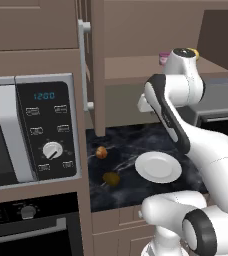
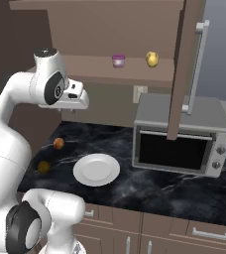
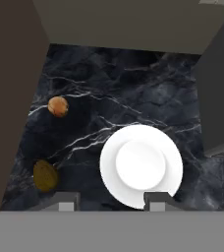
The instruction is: Pick the avocado and bread from the counter and place them on the plate. Then pick the jam from the cabinet and place it next to the plate. Lastly close the cabinet door.
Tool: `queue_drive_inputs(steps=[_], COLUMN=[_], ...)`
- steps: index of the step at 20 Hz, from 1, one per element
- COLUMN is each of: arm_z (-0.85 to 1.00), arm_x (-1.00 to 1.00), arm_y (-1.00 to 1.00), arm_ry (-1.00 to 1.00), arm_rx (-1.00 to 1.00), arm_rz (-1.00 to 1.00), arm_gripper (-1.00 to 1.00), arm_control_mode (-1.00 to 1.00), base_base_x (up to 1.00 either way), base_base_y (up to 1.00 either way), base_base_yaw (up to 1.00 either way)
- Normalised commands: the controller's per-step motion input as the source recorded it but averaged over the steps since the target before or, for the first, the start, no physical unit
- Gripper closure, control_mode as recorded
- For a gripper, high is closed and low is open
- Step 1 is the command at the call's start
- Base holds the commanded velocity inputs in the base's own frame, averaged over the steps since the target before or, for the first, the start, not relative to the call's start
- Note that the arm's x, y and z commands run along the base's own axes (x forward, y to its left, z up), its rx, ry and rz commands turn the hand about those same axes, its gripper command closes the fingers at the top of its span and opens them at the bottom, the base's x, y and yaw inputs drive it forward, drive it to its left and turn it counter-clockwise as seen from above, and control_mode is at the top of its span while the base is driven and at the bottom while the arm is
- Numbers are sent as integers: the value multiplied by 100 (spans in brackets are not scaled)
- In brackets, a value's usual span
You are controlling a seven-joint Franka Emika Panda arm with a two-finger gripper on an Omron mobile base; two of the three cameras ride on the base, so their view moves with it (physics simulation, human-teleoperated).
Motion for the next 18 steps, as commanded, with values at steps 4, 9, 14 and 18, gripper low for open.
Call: queue_drive_inputs(steps=[4,9,14,18], arm_z=[-12,-42,-58,-58], arm_x=[-1,-34,-27,-9], arm_y=[0,6,47,60], arm_ry=[0,0,0,8], arm_rx=[-3,-7,-5,0], arm_rz=[2,9,21,32], arm_gripper=[-100,-100,-100,-100], arm_control_mode=[-100,-100,-100,-100], base_base_x=[0,0,0,0], base_base_y=[0,0,0,0], base_base_yaw=[0,0,0,0])
